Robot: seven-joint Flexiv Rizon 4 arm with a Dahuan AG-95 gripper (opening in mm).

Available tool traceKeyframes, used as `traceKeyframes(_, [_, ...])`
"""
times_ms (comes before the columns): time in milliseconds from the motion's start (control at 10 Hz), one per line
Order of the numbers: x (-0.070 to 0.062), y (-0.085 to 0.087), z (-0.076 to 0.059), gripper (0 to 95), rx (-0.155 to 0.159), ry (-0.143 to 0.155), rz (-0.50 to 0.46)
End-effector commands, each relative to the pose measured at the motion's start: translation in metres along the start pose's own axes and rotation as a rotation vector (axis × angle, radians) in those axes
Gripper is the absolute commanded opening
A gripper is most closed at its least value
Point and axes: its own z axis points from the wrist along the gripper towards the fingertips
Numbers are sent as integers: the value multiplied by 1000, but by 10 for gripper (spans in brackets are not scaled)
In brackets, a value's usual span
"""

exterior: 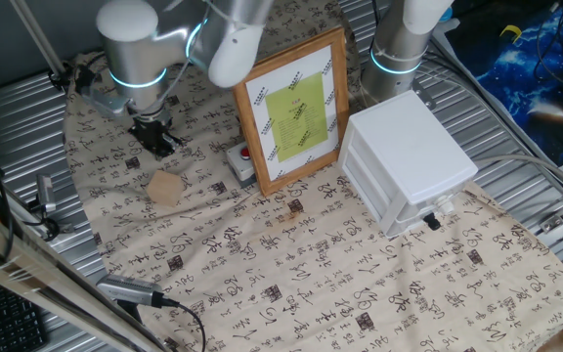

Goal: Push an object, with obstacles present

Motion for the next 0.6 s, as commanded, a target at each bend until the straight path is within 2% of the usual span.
traceKeyframes(100, [-2,0,1,0,-32,-7,109])
traceKeyframes(300, [-2,0,1,0,-20,-17,53])
traceKeyframes(600, [-2,0,1,0,-16,-16,56])
